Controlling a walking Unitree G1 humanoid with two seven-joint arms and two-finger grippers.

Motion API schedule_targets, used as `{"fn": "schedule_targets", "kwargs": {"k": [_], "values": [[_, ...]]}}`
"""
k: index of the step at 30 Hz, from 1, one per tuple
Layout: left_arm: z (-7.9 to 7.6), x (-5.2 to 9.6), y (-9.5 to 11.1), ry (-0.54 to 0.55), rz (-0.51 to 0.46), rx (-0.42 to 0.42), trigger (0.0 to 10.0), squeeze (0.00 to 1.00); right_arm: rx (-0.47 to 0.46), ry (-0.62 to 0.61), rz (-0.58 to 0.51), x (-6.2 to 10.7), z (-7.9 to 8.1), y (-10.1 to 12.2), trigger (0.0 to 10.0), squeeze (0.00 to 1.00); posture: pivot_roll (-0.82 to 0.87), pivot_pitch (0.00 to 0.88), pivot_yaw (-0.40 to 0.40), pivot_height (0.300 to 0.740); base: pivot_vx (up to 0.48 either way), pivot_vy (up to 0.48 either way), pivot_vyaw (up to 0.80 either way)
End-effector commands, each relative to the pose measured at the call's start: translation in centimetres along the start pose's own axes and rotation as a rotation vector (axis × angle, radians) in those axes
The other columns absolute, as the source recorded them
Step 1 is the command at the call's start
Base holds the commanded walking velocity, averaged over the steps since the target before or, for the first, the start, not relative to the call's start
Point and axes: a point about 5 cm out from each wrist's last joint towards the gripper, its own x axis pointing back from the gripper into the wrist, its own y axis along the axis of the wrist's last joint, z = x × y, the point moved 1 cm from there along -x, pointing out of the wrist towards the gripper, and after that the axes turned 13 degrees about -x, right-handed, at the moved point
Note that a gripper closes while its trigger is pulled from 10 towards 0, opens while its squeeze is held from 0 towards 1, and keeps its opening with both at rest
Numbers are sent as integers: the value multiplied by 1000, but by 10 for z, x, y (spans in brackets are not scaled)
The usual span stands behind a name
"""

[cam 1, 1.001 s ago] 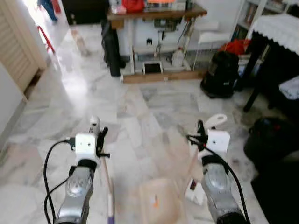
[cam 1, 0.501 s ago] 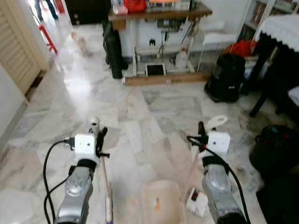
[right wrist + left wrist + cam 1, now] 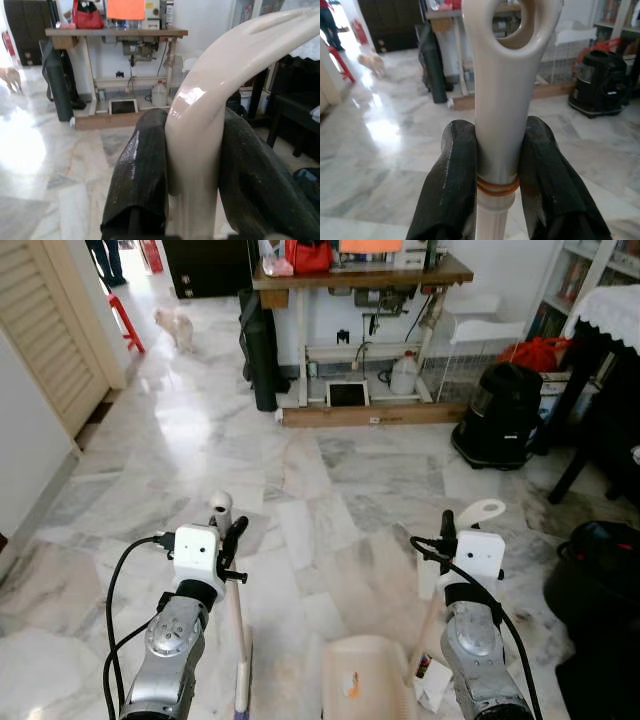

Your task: Sweep floor

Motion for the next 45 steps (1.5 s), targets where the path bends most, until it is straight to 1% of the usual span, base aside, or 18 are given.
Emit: {"fn": "schedule_targets", "kwargs": {"k": [1, 3, 7, 9, 13, 25, 31, 35, 38, 45], "values": [[0, -6, 4, -17, -11, 17, 10000, 0, 17, -26, -5, 2, -5, -2, 10000, 0, 97, 26, 52, 740, 0, 0, 0], [1, -9, 5, -15, -11, 28, 10000, 0, 39, -64, 13, 6, -11, -8, 10000, 0, 96, 27, 55, 740, 0, 0, 0], [3, -9, 5, -20, -12, 32, 10000, 0, 53, -83, 27, 9, -14, -12, 10000, 0, 96, 30, 58, 740, 0, 0, 0], [4, -9, 5, -24, -12, 37, 10000, 0, 75, -103, 49, 13, -17, -19, 10000, 0, 100, 32, 63, 740, 0, 0, 0], [5, -8, 4, -32, -9, 45, 10000, 0, 83, -148, 87, 19, -22, -29, 10000, 0, 103, 36, 73, 740, 0, 0, 0], [6, -10, 7, -42, -16, 49, 10000, 0, 89, -183, 97, 22, -26, -34, 10000, 0, 108, 43, 82, 740, 0, 0, 0], [4, -10, 8, -44, -21, 53, 10000, 0, 95, -197, 119, 29, -29, -40, 10000, 0, 105, 44, 84, 740, 0, 0, 0], [4, -10, 10, -44, -26, 55, 10000, 0, 96, -200, 116, 28, -29, -40, 10000, 0, 113, 44, 84, 740, 0, 0, 0], [5, -11, 11, -34, -30, 67, 10000, 0, 84, -183, 103, 23, -24, -38, 10000, 0, 120, 45, 85, 740, 0, 0, 0], [11, -10, 13, -23, -35, 58, 10000, 0, 45, -168, 42, 10, -16, -26, 10000, 0, 132, 47, 92, 740, 0, 0, 0]]}}
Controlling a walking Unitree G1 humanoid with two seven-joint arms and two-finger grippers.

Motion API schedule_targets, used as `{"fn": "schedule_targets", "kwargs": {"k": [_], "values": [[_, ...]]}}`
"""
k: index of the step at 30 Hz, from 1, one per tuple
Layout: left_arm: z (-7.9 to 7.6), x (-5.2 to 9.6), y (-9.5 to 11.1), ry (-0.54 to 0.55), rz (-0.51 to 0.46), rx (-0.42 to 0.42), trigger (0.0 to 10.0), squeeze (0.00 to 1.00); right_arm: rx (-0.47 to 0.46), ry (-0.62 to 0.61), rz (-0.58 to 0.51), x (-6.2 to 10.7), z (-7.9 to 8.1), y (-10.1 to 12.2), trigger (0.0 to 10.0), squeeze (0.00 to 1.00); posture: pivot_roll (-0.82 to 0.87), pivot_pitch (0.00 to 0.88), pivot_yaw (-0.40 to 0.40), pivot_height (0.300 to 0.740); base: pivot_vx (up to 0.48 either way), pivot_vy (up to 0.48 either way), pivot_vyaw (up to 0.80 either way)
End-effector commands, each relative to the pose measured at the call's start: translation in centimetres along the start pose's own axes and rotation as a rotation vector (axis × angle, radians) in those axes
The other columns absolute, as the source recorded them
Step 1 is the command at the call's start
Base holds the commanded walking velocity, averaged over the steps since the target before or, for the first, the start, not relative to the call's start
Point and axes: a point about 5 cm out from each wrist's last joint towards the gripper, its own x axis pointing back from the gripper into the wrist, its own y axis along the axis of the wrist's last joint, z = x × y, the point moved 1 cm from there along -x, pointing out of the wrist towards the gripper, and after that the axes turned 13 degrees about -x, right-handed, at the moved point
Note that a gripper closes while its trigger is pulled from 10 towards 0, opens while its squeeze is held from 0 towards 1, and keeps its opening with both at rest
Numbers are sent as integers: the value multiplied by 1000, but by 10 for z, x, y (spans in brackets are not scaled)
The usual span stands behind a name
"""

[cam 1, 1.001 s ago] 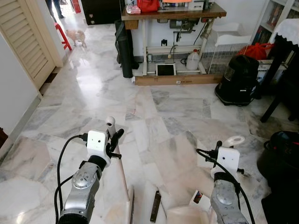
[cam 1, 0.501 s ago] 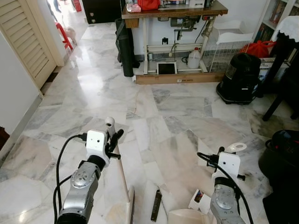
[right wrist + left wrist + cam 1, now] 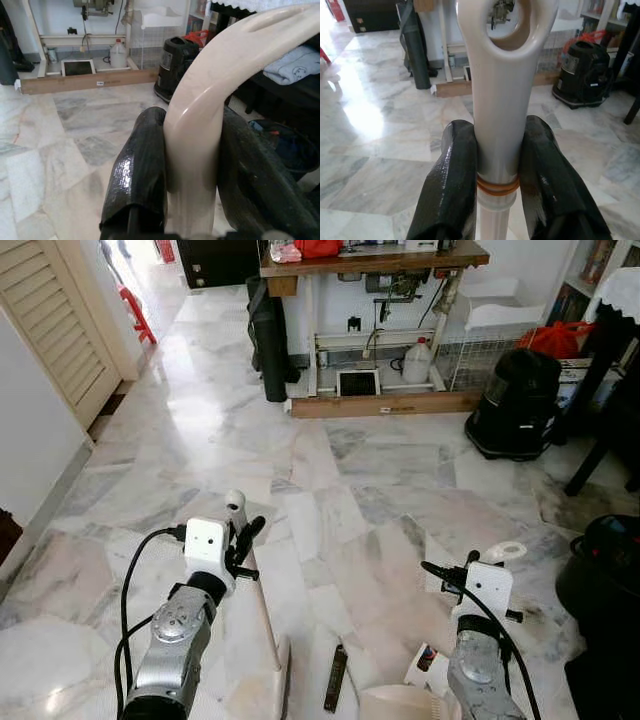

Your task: Sweep floor

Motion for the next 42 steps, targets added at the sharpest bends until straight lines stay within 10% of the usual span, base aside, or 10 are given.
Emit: {"fn": "schedule_targets", "kwargs": {"k": [1, 24, 42], "values": [[10, -2, 10, 22, -36, -4, 10000, 0, -30, 6, -32, -5, 6, 8, 10000, 0, 132, 47, 92, 740, 0, 0, 0], [7, -10, 15, 13, -46, 1, 10000, 0, -25, 30, -74, -10, 14, 13, 10000, 0, 146, 54, 108, 740, 0, 0, 0], [9, -10, 14, 20, -38, 38, 10000, 0, 1, 16, 182, 6, 2, -26, 10000, 0, 139, 34, 99, 740, 0, 0, 0]]}}
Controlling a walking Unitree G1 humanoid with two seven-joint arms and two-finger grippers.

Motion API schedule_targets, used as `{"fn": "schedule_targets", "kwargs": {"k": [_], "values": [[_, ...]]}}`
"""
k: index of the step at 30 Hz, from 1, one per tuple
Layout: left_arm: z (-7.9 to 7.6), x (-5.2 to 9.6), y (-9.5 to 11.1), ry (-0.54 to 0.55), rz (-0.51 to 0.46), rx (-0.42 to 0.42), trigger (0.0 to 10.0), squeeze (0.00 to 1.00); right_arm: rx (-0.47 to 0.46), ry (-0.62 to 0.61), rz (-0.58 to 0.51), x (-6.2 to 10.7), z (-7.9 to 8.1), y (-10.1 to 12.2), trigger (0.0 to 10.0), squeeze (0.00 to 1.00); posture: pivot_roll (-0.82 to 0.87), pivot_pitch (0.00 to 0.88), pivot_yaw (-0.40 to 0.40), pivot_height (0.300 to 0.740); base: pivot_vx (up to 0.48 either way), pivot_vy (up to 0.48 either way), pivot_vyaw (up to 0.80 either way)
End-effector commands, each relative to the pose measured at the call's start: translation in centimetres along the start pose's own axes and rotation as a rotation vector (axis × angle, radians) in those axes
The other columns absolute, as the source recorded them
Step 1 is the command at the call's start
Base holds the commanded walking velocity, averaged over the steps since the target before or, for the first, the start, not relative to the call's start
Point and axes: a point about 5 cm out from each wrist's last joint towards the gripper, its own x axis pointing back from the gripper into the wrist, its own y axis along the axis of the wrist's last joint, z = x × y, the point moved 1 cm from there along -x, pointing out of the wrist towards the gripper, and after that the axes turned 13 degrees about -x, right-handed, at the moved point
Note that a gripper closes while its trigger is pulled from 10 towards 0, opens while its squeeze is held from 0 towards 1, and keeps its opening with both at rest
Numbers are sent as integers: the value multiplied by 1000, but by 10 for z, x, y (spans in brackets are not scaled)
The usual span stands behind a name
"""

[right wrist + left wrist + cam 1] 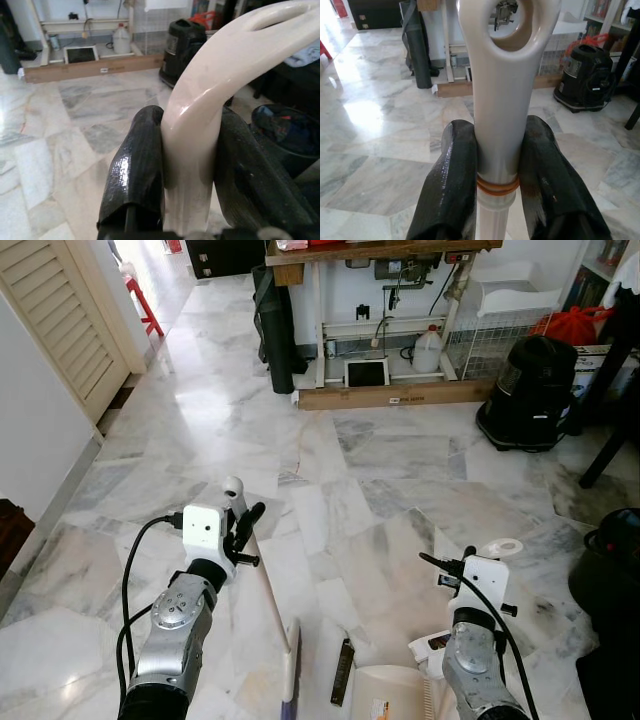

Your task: Sweep floor

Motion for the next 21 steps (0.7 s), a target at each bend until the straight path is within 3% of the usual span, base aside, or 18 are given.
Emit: {"fn": "schedule_targets", "kwargs": {"k": [1, 10, 14, 21], "values": [[7, -2, 5, 20, -21, 2, 10000, 0, 20, 12, 125, 11, -2, -21, 10000, 0, 139, 34, 99, 740, 0, 0, 0], [7, -1, 4, 13, -16, 11, 10000, 0, 17, -16, 143, 1, -12, -14, 10000, 0, 123, 21, 94, 740, 0, 0, 0], [5, -2, 5, 2, -16, 16, 10000, 0, 33, -55, 251, -1, -20, -20, 10000, 0, 118, 16, 94, 740, 0, 0, 0], [4, -2, 5, -3, -16, 18, 10000, 0, 31, -97, 310, -3, -25, -18, 10000, 0, 115, 16, 93, 740, 0, 0, 0]]}}
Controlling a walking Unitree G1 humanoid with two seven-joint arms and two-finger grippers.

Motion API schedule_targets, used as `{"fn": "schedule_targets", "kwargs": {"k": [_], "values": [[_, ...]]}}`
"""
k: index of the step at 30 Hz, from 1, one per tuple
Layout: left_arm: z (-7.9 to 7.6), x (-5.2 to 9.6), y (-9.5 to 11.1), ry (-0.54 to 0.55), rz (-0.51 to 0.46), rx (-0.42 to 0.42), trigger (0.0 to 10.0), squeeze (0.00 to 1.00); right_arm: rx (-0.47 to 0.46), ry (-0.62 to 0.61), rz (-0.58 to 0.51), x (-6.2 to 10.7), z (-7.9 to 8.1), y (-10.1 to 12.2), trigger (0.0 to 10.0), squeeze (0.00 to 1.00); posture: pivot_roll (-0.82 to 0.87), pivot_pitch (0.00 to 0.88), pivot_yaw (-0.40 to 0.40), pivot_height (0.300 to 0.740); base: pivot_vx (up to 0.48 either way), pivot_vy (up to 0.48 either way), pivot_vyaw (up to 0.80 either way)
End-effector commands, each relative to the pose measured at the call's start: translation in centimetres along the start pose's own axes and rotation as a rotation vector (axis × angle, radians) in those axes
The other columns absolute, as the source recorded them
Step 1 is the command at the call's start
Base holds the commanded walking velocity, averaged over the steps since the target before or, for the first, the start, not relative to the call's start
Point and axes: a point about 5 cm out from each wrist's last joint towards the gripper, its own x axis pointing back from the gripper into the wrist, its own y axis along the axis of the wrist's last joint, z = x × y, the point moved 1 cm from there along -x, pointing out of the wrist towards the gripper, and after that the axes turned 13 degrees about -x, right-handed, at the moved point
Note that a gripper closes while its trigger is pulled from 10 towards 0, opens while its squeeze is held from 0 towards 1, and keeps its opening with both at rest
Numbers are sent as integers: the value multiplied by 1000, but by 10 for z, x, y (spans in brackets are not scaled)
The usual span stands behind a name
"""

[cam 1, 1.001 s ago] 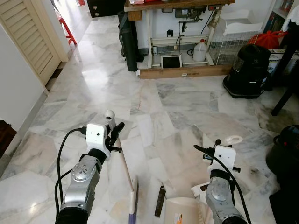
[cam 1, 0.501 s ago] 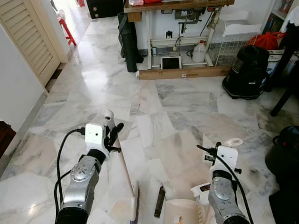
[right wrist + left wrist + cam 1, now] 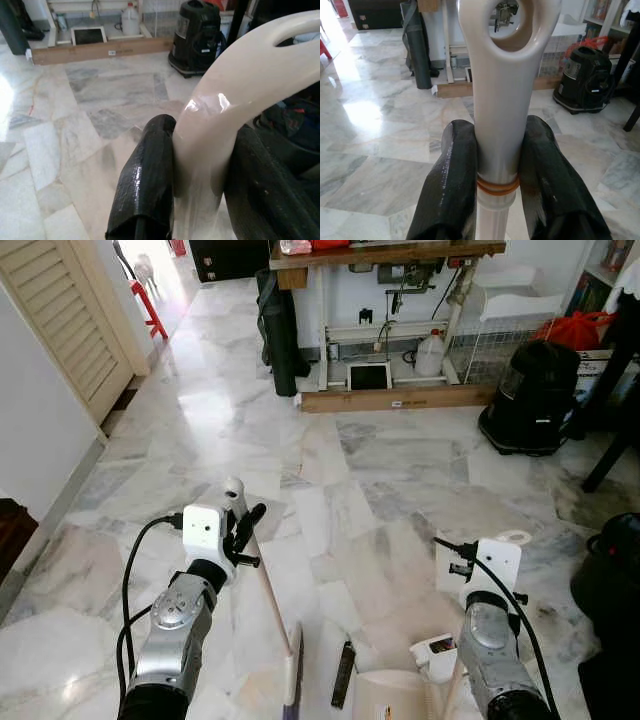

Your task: Sweep floor

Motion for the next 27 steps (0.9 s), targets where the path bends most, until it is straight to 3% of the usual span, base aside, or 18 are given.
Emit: {"fn": "schedule_targets", "kwargs": {"k": [1, 10, 17, 27], "values": [[4, -2, 5, 7, -17, 10, 10000, 0, 20, -44, 185, 11, -10, -32, 10000, 0, 114, 17, 94, 740, 0, 0, 0], [5, -3, 6, 8, -19, 11, 10000, 0, -13, -14, 205, 11, 2, -21, 10000, 0, 117, 22, 92, 740, 0, 0, 0], [7, -2, 9, 29, -37, 2, 10000, 0, -74, -19, 46, 12, 5, 8, 10000, 0, 115, 26, 93, 740, 0, 0, 0], [7, -2, 9, 34, -38, -3, 10000, 0, -119, -23, -49, 13, 7, 28, 10000, 0, 115, 27, 91, 740, 0, 0, 0]]}}
